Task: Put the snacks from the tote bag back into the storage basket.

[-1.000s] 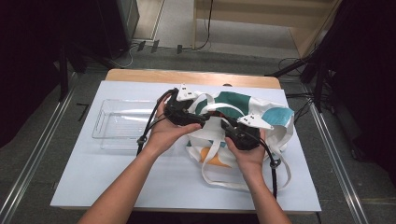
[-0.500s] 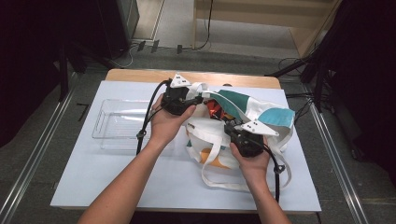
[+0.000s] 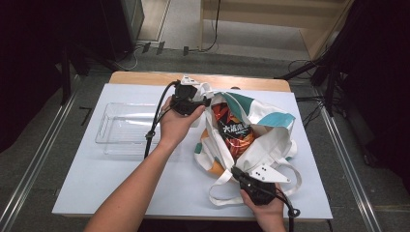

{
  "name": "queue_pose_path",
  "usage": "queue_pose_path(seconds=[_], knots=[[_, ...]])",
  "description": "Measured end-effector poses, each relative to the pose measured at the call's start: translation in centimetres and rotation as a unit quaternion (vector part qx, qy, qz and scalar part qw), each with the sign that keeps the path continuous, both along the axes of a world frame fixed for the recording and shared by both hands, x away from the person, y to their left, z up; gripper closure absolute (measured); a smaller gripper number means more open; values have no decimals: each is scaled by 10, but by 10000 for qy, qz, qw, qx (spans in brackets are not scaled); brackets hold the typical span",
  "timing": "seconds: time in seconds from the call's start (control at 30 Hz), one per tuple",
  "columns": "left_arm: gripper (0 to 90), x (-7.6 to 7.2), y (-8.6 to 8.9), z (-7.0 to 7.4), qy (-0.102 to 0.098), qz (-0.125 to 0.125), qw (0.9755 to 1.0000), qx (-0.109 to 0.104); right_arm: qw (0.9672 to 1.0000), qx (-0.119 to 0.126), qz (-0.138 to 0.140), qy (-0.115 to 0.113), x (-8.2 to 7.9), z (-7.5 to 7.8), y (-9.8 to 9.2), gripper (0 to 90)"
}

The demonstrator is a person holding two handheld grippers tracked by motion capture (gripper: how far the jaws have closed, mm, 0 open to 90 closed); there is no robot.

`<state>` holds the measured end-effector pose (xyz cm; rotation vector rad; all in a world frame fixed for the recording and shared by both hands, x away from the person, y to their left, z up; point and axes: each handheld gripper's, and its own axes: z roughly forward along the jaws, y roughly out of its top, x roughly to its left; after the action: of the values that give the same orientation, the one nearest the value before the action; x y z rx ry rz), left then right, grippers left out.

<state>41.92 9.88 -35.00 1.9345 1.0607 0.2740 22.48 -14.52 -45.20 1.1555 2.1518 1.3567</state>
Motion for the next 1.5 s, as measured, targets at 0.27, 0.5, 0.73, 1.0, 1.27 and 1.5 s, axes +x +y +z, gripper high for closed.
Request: queue_pose_path(seconds=[0.27,0.5,0.73,1.0,1.27,1.5], knots=[[824,-8,7,0,-81,-96,9996,-271,9971,510,-319,-456,0,24,-18,683],[791,-10,7,2,-104,-165,9991,-375,9882,832,-1020,-784,15,59,-48,613],[526,-20,10,14,-343,-377,9977,-441,9847,718,-1322,-883,32,68,-48,553],[311,-34,23,26,-687,-431,9965,-209,9821,677,-1632,-650,34,55,-63,564],[703,-32,34,30,-704,-372,9962,-364,9811,525,-1807,-451,32,36,-73,647],[770,-20,28,43,-775,-378,9939,-693,9815,177,-1904,-40,34,14,-78,804]])
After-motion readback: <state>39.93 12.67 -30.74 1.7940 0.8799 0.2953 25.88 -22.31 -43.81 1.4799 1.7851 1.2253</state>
